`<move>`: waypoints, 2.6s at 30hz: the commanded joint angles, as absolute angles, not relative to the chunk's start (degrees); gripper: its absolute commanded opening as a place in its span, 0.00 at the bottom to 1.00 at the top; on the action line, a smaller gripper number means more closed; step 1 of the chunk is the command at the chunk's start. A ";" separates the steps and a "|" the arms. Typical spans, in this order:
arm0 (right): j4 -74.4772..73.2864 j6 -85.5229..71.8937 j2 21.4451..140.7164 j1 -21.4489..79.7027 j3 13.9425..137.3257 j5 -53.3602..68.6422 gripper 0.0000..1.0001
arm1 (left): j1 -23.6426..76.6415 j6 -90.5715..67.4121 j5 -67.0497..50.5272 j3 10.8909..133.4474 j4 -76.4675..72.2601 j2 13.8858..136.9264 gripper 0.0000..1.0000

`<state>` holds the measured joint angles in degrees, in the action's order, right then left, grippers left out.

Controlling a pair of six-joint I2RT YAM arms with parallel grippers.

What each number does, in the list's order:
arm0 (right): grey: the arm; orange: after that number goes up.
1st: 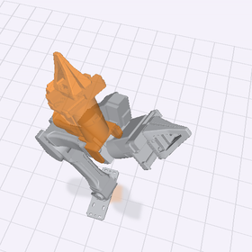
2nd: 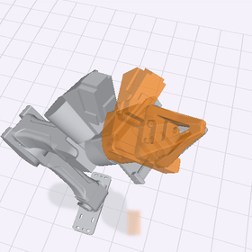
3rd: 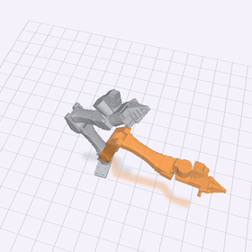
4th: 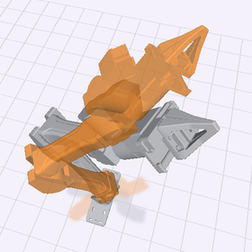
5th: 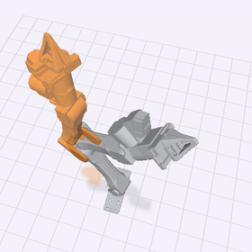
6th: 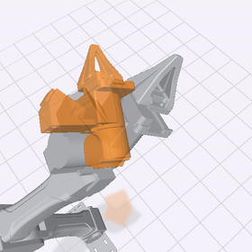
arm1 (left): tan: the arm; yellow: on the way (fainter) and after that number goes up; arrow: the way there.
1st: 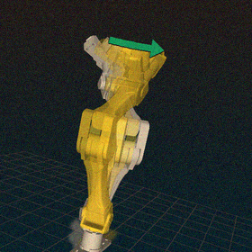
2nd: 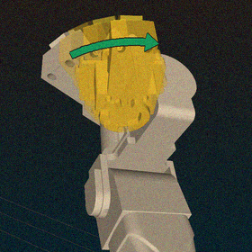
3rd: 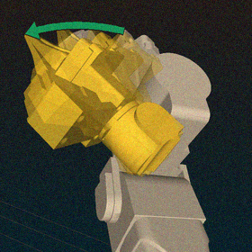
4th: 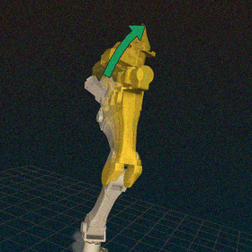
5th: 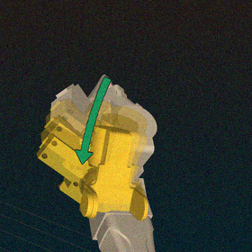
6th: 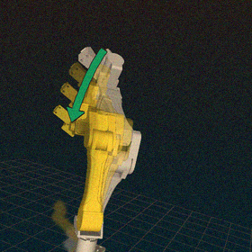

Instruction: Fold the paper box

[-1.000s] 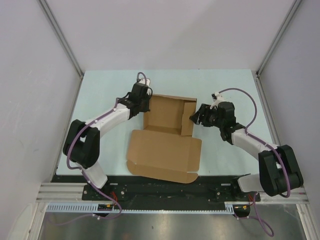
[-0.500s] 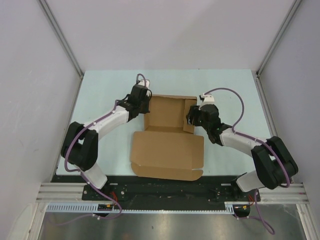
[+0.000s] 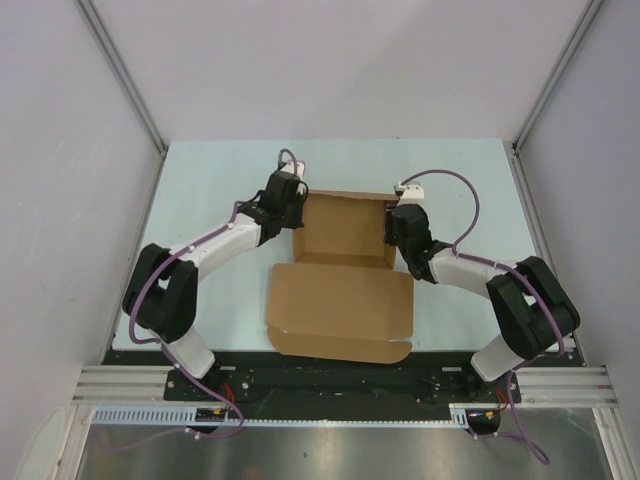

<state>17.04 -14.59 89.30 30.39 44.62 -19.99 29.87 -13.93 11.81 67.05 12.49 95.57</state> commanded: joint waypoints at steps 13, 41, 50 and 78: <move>16.62 -10.55 91.49 32.61 47.46 -32.78 0.00 | 31.11 -14.41 9.40 66.01 12.48 93.43 0.00; 6.42 -15.38 91.76 33.05 47.99 -34.36 0.00 | 31.46 -15.12 9.84 65.21 12.48 92.99 0.00; 2.38 -18.46 84.56 33.22 48.08 -33.05 0.56 | 31.55 -15.47 12.13 67.15 15.38 94.13 0.00; -19.86 -24.26 80.86 28.13 60.12 -19.87 0.42 | 32.69 -12.75 3.96 70.58 21.53 79.90 0.69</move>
<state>-14.98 -22.65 82.26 28.88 57.60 -21.74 32.14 -14.44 7.44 67.94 21.96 84.31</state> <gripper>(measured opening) 0.416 0.683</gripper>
